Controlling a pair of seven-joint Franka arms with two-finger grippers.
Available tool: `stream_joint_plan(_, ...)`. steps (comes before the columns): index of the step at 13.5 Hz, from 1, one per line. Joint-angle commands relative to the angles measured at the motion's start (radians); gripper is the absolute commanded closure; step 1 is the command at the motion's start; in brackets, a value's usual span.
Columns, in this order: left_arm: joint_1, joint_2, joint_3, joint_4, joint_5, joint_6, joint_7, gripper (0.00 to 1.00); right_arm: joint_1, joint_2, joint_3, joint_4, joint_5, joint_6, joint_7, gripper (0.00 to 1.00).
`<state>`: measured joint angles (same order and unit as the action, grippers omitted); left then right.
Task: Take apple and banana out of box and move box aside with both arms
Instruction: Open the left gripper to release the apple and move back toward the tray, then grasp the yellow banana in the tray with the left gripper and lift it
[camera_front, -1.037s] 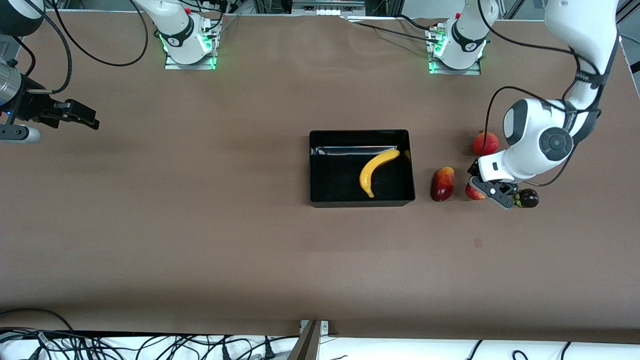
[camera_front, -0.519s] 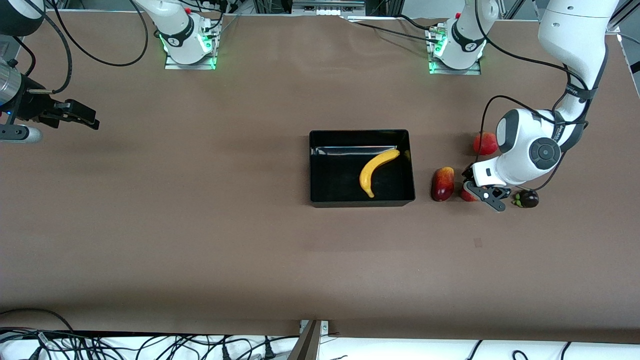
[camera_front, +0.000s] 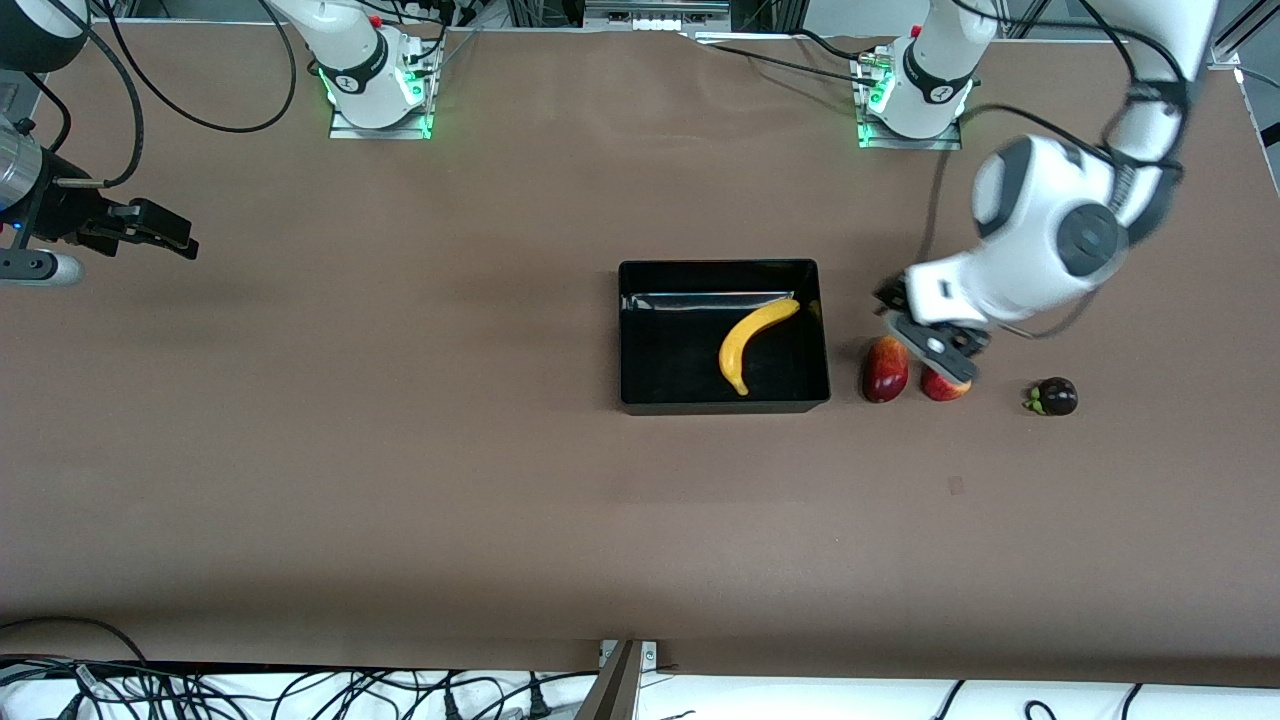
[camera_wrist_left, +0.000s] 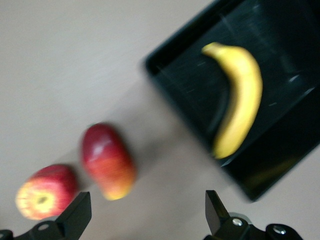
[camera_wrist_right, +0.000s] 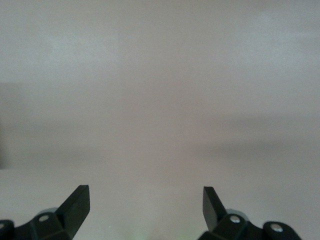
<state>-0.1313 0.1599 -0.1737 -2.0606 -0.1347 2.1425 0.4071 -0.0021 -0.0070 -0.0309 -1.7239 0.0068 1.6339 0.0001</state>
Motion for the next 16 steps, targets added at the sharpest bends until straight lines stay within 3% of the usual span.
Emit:
stream_joint_plan(1,-0.062,0.01,-0.074,0.002,-0.017,0.014,-0.184,0.0,-0.007,0.004,0.003,0.018,0.005,-0.017,-0.014,0.0)
stream_joint_plan(5,-0.142,0.108,-0.115,-0.009,0.018,0.176,-0.31,0.0,-0.007,0.004,0.002,0.018,0.005,-0.017,-0.014,0.0)
stream_joint_plan(8,-0.162,0.185,-0.115,-0.012,0.138,0.278,-0.314,0.0,-0.007,0.004,0.002,0.018,0.005,-0.017,-0.014,0.0)
stream_joint_plan(13,-0.163,0.265,-0.113,-0.068,0.138,0.431,-0.317,0.0,-0.009,0.004,0.002,0.018,0.005,-0.017,-0.014,0.0)
stream_joint_plan(16,-0.165,0.296,-0.113,-0.073,0.138,0.45,-0.317,0.0,-0.009,0.004,0.002,0.018,0.005,-0.017,-0.014,0.0)
